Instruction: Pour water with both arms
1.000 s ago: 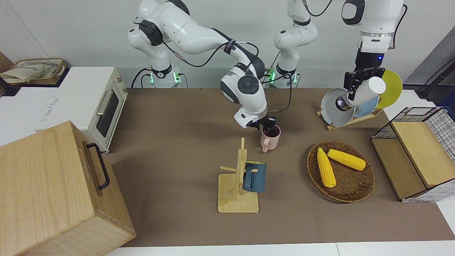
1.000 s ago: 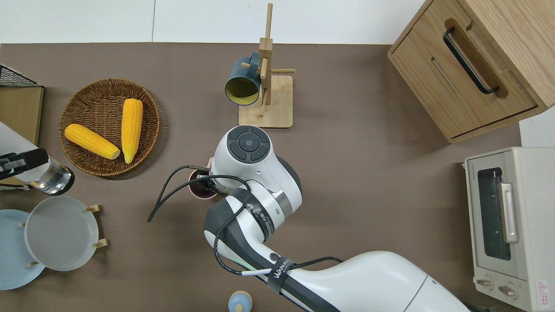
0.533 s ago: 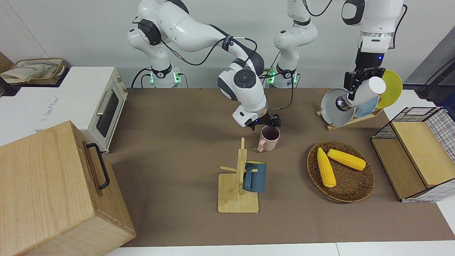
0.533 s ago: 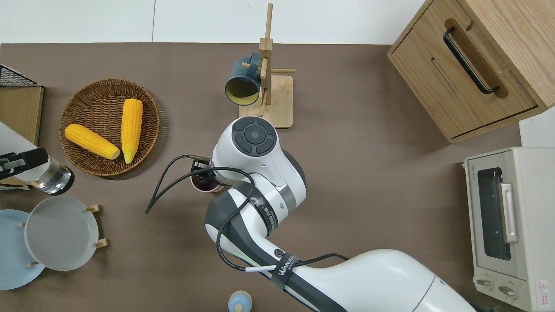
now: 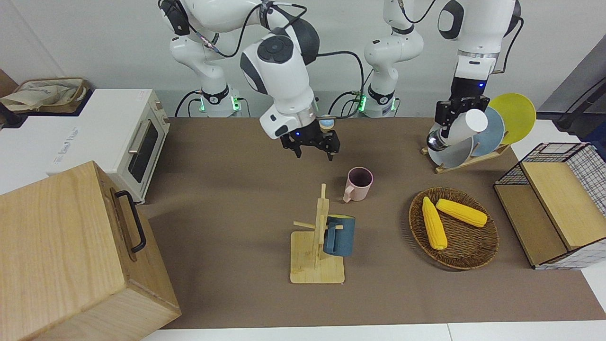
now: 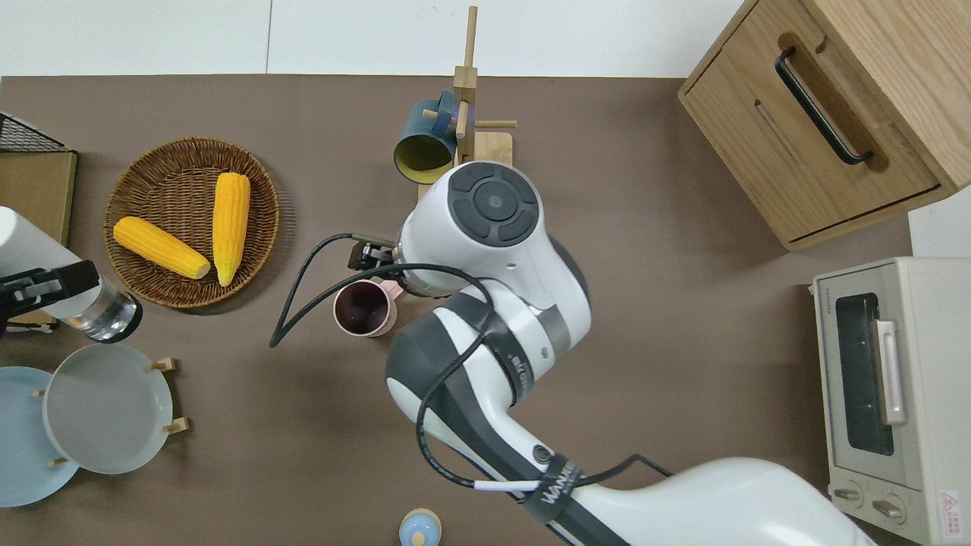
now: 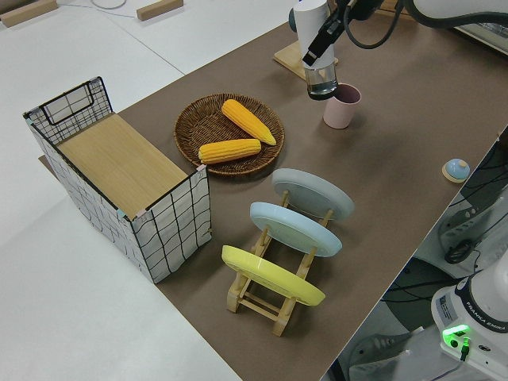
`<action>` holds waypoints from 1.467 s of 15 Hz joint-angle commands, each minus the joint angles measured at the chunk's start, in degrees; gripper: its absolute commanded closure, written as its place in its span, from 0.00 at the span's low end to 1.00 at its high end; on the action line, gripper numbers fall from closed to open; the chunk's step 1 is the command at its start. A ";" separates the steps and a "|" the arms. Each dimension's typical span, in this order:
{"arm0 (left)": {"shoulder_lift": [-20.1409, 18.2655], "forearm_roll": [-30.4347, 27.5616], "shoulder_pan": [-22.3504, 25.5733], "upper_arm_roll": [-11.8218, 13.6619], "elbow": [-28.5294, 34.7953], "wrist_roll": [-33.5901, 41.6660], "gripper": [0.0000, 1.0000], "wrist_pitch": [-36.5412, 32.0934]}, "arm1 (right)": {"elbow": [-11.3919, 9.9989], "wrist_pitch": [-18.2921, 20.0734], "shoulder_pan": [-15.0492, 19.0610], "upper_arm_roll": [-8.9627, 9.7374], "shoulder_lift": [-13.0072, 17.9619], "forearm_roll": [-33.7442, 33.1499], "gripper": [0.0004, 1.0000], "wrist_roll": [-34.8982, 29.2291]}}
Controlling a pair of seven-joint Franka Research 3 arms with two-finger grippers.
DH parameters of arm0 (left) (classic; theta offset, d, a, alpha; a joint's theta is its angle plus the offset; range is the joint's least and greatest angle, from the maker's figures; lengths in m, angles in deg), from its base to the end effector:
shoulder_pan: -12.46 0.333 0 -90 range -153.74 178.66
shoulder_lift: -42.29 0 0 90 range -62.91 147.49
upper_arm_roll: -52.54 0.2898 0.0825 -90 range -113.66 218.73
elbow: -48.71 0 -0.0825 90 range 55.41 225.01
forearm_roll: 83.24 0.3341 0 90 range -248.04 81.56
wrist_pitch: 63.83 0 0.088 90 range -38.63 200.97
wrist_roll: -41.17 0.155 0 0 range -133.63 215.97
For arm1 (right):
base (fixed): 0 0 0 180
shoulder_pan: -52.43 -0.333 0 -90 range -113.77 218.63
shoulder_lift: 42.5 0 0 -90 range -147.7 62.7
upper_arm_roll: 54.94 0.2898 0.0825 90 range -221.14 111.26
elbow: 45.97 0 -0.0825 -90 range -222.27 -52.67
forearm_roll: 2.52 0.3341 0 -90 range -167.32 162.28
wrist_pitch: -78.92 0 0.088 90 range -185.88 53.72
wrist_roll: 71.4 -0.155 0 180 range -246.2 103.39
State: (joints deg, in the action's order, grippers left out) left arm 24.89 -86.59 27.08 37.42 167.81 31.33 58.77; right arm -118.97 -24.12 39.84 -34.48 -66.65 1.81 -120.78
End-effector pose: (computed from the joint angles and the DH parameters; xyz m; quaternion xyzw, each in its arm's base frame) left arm 0.4755 -0.0188 0.5283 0.9801 0.0900 0.1771 0.0035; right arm 0.5483 0.3223 0.4743 -0.9782 0.1657 0.0227 0.1233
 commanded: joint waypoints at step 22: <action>-14.51 -8.17 -20.51 -8.16 26.89 -13.45 0.94 15.22 | -5.93 21.22 26.39 0.72 17.30 -5.82 0.01 38.39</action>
State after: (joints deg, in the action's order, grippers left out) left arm 12.42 -94.05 7.17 31.41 192.88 20.79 70.75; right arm -123.01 -2.24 64.34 -34.54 -50.75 -4.84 -83.70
